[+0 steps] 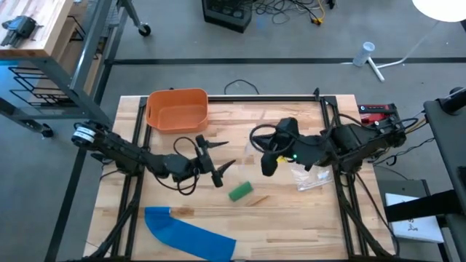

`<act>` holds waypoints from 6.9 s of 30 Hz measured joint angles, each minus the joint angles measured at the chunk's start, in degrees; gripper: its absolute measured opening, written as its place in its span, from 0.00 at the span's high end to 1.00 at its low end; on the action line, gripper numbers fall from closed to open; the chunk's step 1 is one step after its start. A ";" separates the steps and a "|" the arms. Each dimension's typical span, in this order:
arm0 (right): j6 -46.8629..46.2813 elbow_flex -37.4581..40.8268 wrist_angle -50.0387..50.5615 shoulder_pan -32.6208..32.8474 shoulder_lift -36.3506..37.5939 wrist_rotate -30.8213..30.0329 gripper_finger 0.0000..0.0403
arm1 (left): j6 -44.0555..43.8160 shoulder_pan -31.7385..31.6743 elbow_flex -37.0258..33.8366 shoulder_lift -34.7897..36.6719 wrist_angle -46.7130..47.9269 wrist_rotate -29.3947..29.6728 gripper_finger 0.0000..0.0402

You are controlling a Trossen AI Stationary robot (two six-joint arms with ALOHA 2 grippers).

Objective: Roll bandage
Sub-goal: Open the top transparent zip bag

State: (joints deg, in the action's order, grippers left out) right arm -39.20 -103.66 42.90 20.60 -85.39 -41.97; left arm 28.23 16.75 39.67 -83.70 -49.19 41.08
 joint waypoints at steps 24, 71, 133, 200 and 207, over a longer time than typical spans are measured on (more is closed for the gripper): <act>12.37 0.04 -17.99 0.28 -0.61 -1.52 1.00 | -1.93 -1.24 14.69 0.07 2.67 -7.30 0.62; 39.77 -8.44 2.68 2.96 -21.99 4.53 0.91 | -17.36 10.71 24.43 11.39 70.42 -12.93 1.00; 29.92 -10.40 7.92 14.59 -22.03 -3.10 1.00 | -18.50 10.58 24.38 11.47 59.74 -17.17 0.54; 39.67 -9.66 -6.83 12.72 -21.57 -4.62 0.99 | -12.66 10.51 24.30 7.45 54.58 -22.14 1.00; 39.16 -8.70 -6.94 12.03 -21.55 -4.72 0.99 | -12.50 10.51 24.30 7.10 54.68 -22.16 1.00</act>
State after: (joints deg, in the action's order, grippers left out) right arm -0.05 -112.36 35.97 32.63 -106.94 -46.68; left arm 15.74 27.27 63.96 -76.60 5.49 18.92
